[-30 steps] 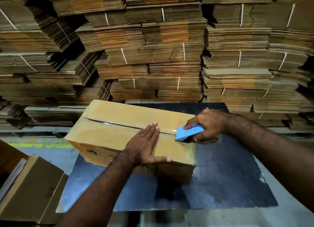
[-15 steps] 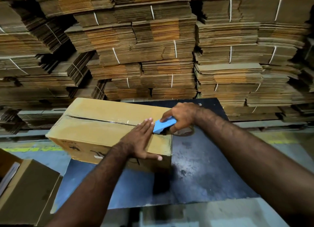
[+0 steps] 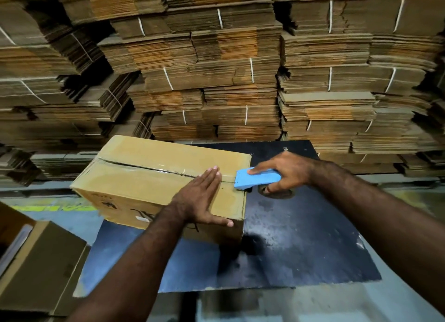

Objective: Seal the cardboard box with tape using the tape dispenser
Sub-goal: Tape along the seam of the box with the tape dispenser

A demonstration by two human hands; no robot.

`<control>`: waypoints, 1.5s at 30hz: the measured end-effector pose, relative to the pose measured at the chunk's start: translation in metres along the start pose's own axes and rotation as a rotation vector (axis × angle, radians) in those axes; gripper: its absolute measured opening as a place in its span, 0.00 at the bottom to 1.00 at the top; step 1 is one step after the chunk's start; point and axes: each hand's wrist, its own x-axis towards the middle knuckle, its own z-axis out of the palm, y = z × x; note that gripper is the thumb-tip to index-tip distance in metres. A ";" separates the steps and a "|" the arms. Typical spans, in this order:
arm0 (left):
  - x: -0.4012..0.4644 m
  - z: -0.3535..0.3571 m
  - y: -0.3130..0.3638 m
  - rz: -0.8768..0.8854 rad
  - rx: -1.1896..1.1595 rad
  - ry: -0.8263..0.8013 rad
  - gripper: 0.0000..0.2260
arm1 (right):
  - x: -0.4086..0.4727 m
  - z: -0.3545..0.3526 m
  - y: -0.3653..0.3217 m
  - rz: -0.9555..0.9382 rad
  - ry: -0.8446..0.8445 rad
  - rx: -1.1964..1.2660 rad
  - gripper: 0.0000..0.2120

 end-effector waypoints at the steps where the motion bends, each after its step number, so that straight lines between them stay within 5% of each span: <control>1: 0.001 -0.001 0.001 -0.006 0.008 -0.001 0.66 | 0.002 -0.003 -0.003 0.003 0.004 -0.018 0.30; 23: 0.021 0.001 0.049 0.163 -0.027 0.125 0.60 | -0.021 0.021 0.015 0.017 0.071 -0.008 0.31; 31: 0.030 0.005 0.050 0.126 0.000 0.049 0.60 | -0.063 0.029 0.040 0.018 0.154 0.036 0.30; 36: 0.028 0.005 0.048 0.140 0.004 0.053 0.60 | -0.061 0.028 0.044 0.039 0.073 0.006 0.36; 45: 0.031 0.001 0.048 0.180 0.043 0.010 0.62 | -0.017 0.016 0.006 0.063 -0.045 -0.095 0.26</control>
